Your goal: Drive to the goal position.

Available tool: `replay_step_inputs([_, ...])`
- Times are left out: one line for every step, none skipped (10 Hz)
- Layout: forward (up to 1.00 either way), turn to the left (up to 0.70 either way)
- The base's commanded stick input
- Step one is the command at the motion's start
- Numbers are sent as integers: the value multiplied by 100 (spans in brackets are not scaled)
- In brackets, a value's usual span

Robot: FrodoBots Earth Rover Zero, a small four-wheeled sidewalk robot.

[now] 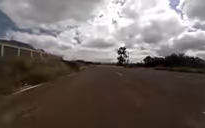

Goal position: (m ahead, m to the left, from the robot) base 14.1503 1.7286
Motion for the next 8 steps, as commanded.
replay_step_inputs([85,0])
replay_step_inputs([85,0])
replay_step_inputs([85,0])
replay_step_inputs([85,0])
replay_step_inputs([85,0])
replay_step_inputs([85,0])
replay_step_inputs([85,0])
replay_step_inputs([85,0])
